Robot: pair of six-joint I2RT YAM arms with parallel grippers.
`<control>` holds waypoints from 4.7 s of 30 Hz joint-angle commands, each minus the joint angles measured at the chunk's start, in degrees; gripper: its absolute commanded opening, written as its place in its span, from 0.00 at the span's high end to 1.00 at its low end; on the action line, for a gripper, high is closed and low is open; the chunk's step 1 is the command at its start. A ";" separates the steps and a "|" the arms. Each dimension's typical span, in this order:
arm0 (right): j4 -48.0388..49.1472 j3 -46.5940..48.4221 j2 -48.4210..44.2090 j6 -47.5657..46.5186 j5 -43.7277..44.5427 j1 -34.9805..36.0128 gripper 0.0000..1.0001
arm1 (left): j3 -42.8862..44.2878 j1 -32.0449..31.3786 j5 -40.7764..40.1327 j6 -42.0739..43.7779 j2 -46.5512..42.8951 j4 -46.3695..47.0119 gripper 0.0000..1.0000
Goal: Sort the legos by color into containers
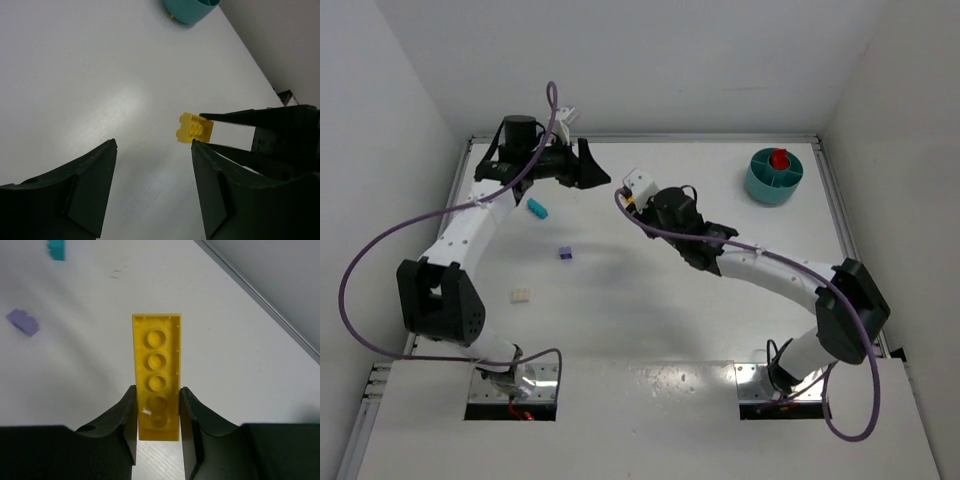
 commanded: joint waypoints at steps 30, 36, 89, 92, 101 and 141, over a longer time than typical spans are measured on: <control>16.16 -5.09 -0.36 28.96 1.74 -49.93 1.00 | 33.54 -6.23 -7.58 -1.62 30.68 2.69 0.20; 18.26 -2.81 3.87 29.23 -15.67 -56.18 1.00 | 33.01 -6.23 -8.11 0.31 30.68 2.08 0.19; 51.22 -4.56 24.09 22.28 -38.71 -66.99 0.99 | 27.48 -4.13 -11.89 4.53 27.96 2.08 0.15; 51.84 -4.56 24.09 22.28 -38.71 -66.99 0.99 | 27.48 -4.13 -12.42 5.06 27.96 2.08 0.15; 53.51 -5.09 24.09 22.28 -39.24 -66.99 0.94 | 27.48 -4.65 -12.42 5.58 27.96 1.55 0.14; 18.67 -4.58 1.07 14.66 -45.38 -67.96 0.41 | 31.13 2.02 -30.25 6.18 25.93 -3.71 0.12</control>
